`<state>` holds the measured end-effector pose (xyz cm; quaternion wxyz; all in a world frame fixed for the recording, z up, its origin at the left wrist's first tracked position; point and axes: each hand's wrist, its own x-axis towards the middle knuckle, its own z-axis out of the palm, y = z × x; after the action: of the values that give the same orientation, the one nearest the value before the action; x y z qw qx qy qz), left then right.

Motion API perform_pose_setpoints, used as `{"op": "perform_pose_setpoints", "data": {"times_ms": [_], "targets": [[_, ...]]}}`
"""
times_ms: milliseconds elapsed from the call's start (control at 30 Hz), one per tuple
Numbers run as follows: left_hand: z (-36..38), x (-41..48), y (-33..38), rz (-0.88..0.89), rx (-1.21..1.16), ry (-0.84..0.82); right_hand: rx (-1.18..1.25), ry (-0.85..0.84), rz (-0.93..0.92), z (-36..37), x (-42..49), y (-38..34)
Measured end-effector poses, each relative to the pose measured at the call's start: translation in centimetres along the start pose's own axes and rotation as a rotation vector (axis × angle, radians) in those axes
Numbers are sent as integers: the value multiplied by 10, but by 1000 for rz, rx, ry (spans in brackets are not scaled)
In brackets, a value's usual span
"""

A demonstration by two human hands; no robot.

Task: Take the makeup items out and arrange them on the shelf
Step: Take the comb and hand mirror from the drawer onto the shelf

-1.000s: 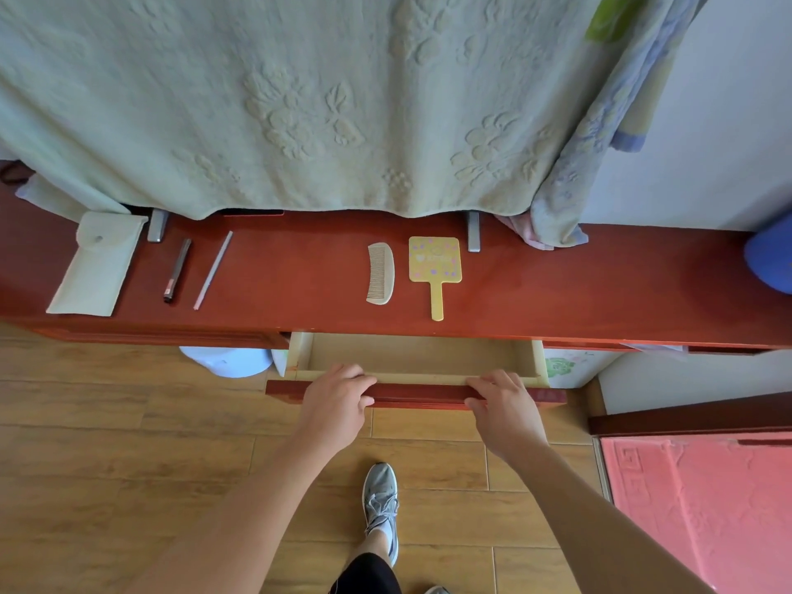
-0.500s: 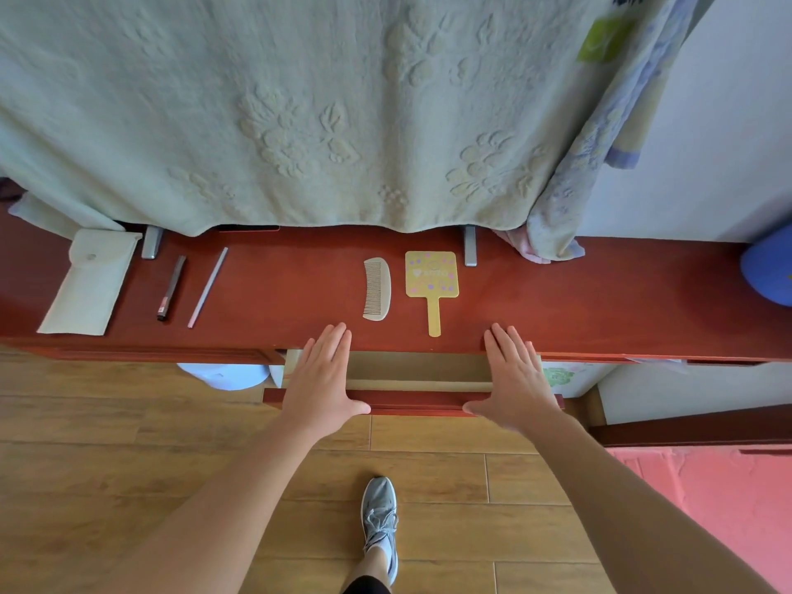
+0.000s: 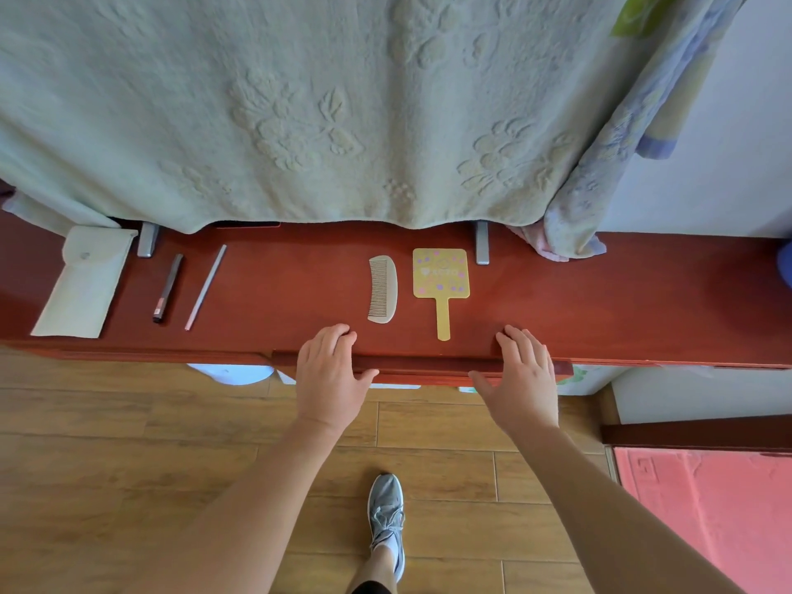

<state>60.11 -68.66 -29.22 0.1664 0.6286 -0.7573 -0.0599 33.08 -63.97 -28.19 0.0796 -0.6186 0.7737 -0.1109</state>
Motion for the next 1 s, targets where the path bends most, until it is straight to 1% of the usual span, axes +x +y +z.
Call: {"op": "perform_pose_setpoints", "data": {"times_ms": [267, 533, 700, 800, 933, 1000], "targets": [[11, 13, -1, -21, 2, 112, 10, 201, 25, 24, 4, -3], [13, 16, -2, -29, 5, 102, 9, 255, 27, 29, 5, -5], [11, 16, -1, -36, 11, 78, 6, 254, 35, 26, 4, -5], [8, 17, 1, -58, -1, 55, 13, 225, 56, 22, 6, -9], [-2, 15, 5, -70, 1, -32, 13, 123, 91, 11, 8, -13], [-9, 14, 8, -65, 10, -66, 2, 38, 101, 1, 8, -15]]}}
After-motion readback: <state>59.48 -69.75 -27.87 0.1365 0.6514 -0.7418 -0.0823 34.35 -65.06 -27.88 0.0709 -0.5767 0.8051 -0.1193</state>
